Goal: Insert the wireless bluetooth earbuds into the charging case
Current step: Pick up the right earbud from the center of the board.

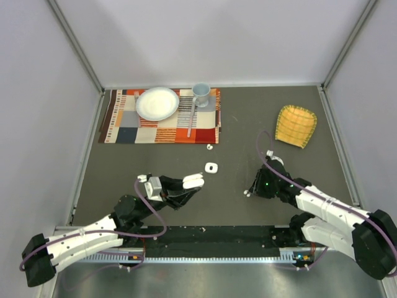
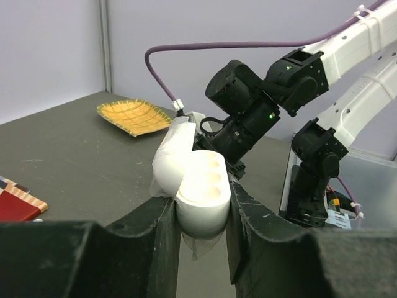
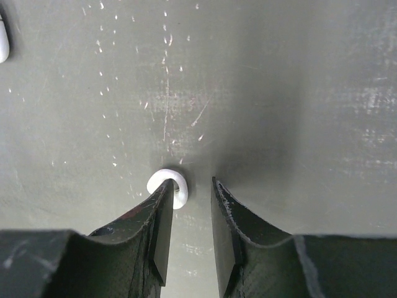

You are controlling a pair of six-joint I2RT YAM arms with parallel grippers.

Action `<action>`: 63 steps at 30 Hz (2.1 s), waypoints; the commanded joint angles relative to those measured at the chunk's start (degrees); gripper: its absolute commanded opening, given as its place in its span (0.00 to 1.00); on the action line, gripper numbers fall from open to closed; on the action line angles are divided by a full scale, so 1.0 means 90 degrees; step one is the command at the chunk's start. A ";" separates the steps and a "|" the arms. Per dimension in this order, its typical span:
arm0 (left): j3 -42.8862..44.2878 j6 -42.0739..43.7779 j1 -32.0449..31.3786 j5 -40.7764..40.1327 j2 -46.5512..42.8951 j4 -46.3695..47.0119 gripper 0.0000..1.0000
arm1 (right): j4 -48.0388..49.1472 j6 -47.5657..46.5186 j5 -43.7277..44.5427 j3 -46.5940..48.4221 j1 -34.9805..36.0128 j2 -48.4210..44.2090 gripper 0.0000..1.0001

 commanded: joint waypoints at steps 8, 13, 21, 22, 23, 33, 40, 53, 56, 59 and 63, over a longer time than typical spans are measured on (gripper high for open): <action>-0.0124 -0.0056 -0.0024 0.0032 -0.0130 0.0242 0.00 | 0.0567 -0.0482 -0.0408 0.0111 0.0067 0.0639 0.22; -0.0124 -0.0056 -0.0024 0.0022 -0.0169 0.0174 0.00 | 0.0635 -0.0668 -0.0613 0.0092 0.0067 0.0718 0.20; -0.0134 -0.0056 -0.0024 0.0013 -0.0169 0.0164 0.00 | 0.0742 -0.0776 -0.0876 0.0092 0.0067 0.0493 0.18; -0.0134 -0.0056 -0.0024 0.0022 -0.0179 0.0164 0.00 | 0.0762 -0.0785 -0.0896 0.0101 0.0067 0.0493 0.18; -0.0134 -0.0056 -0.0024 0.0032 -0.0179 0.0173 0.00 | 0.0752 -0.0805 -0.0935 0.0111 0.0067 0.0493 0.18; -0.0134 -0.0056 -0.0024 0.0032 -0.0189 0.0144 0.00 | 0.0869 -0.0990 -0.1140 0.0053 0.0077 0.0376 0.18; -0.0153 -0.0085 -0.0024 0.0042 -0.0199 0.0144 0.00 | 0.0947 -0.1079 -0.1258 0.0004 0.0106 0.0317 0.19; -0.0143 -0.0095 -0.0024 0.0061 -0.0218 0.0125 0.00 | 0.1133 -0.1118 -0.1394 0.0043 0.0272 0.0708 0.19; -0.0143 -0.0105 -0.0024 0.0071 -0.0228 0.0115 0.00 | 0.1152 -0.1108 -0.1365 0.0033 0.0292 0.0708 0.19; -0.0153 -0.0115 -0.0024 0.0071 -0.0238 0.0115 0.00 | 0.1182 -0.1108 -0.1365 0.0043 0.0302 0.0737 0.17; -0.0153 -0.0115 -0.0024 0.0071 -0.0238 0.0115 0.00 | 0.1201 -0.1108 -0.1355 0.0072 0.0312 0.0737 0.09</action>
